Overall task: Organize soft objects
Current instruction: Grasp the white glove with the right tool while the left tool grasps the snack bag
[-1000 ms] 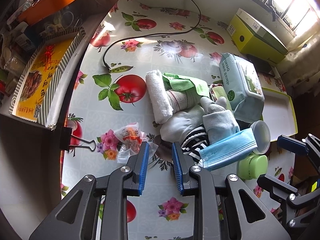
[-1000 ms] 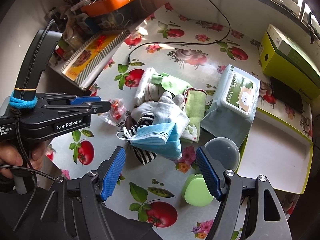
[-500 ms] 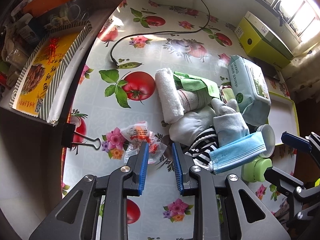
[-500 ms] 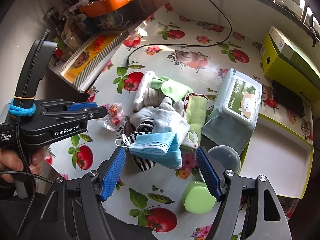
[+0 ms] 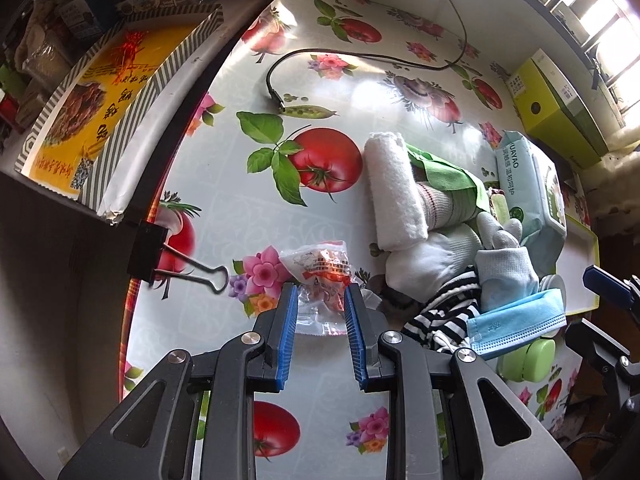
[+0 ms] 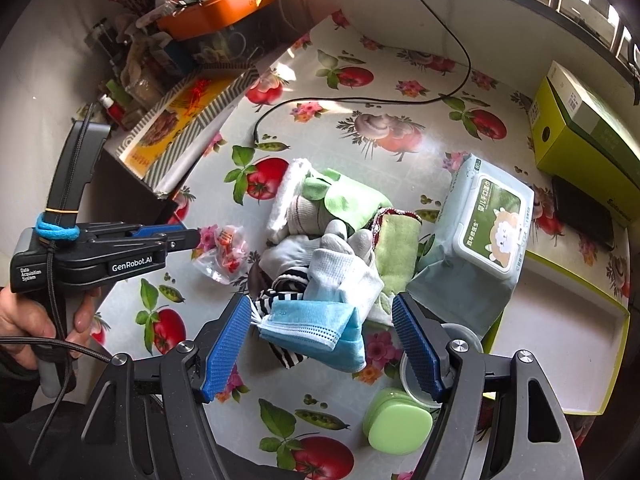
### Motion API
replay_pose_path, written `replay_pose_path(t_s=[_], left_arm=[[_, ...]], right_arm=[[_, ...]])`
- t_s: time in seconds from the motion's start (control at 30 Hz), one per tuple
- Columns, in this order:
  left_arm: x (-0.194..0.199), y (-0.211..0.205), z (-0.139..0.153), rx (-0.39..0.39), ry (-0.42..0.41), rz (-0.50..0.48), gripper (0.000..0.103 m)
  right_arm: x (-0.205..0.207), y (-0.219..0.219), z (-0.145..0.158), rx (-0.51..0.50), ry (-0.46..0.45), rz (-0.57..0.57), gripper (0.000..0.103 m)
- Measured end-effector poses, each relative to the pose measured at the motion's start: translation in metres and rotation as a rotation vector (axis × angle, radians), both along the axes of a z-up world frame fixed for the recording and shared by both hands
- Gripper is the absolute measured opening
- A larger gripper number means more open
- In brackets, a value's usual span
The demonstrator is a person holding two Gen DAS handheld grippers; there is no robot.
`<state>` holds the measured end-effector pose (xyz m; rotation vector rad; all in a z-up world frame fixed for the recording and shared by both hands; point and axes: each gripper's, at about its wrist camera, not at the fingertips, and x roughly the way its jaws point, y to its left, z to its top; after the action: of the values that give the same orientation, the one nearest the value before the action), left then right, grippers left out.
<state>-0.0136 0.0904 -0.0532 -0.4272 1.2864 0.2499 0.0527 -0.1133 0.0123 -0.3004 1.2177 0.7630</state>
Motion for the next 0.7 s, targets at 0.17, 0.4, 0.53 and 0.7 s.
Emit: replay_pose_path(t_s=[0.17, 0.4, 0.53, 0.7], left_arm=[[-0.002, 0.007, -0.010, -0.044, 0.005, 0.022, 0.025], [0.000, 0.012, -0.018, -0.091, -0.006, 0.042, 0.040], [0.004, 0.013, -0.025, -0.107, 0.001, 0.040, 0.043], [0.008, 0.012, -0.038, -0.115, 0.032, 0.038, 0.044]], right_arm=[[0.011, 0.006, -0.013, -0.008, 0.031, -0.010, 0.074], [0.029, 0.015, -0.032, -0.033, 0.070, -0.026, 0.073], [0.037, 0.020, -0.046, -0.051, 0.102, -0.025, 0.071], [0.037, 0.027, -0.061, -0.078, 0.140, 0.002, 0.050]])
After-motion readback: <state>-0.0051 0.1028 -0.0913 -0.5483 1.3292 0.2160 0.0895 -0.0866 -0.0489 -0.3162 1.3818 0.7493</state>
